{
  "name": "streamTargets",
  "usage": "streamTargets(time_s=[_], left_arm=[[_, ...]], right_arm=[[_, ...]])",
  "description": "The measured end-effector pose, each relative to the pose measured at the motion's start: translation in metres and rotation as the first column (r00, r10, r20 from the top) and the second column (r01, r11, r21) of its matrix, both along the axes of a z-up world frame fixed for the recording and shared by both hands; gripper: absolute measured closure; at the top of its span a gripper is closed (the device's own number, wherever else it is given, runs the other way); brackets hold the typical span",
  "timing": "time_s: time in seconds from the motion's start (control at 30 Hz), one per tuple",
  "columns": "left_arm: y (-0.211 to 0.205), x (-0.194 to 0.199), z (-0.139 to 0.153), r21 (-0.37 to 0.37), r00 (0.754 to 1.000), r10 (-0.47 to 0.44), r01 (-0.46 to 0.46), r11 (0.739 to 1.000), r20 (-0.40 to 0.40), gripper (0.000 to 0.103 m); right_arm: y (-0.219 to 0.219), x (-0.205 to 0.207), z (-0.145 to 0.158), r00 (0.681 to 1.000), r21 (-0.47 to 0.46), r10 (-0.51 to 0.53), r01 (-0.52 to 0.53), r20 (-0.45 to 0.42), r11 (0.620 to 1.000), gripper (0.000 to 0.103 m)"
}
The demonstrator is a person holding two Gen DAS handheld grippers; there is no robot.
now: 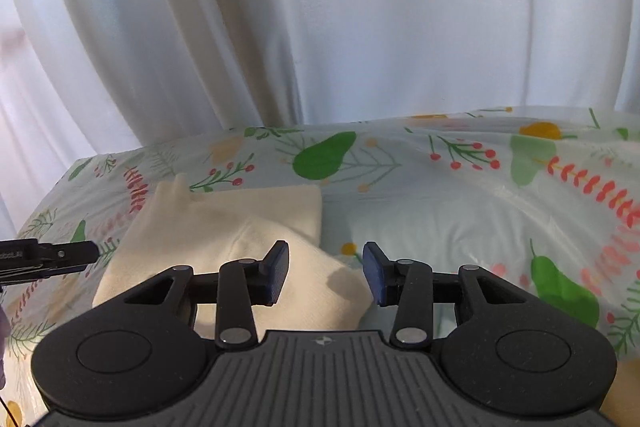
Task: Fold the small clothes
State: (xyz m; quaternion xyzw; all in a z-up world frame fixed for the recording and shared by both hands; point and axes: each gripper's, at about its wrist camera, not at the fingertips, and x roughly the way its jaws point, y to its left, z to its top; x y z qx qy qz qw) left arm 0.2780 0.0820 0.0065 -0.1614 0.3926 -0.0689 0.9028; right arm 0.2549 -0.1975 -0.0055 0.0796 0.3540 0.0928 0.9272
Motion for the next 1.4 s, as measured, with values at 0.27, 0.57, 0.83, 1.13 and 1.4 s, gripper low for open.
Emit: streamTargets(time_s=[0.27,0.57,0.83,1.13,1.4], left_arm=[[-0.034,0.039,-0.027,0.042,0.998,0.063,-0.062,0.997,-0.021,0.045],[-0.057,0.074,-0.062,0.234,0.998,0.027,-0.039,0.971,0.056,0.036],[-0.055,0.073,-0.067,0.208,0.995,0.028,-0.048,0.977,0.097,0.032],[-0.038,0.017,-0.038,0.140,0.997,-0.042,0.033,0.990,0.059,0.039],[-0.036,-0.093,-0.035,0.069,0.996,-0.085,0.085,0.994,-0.006,0.034]], right_arm=[[0.098,0.045,-0.025,0.970,-0.209,0.245,-0.242,-0.013,0.948,0.085],[0.096,0.061,-0.054,0.985,-0.263,0.152,-0.125,0.087,0.957,0.089],[0.075,0.065,-0.060,0.987,-0.184,0.116,-0.095,0.110,0.978,0.094],[0.048,0.000,-0.024,0.995,-0.125,0.021,-0.009,0.096,0.992,0.083],[0.042,-0.095,-0.031,0.989,-0.170,0.138,-0.126,0.057,0.977,0.081]])
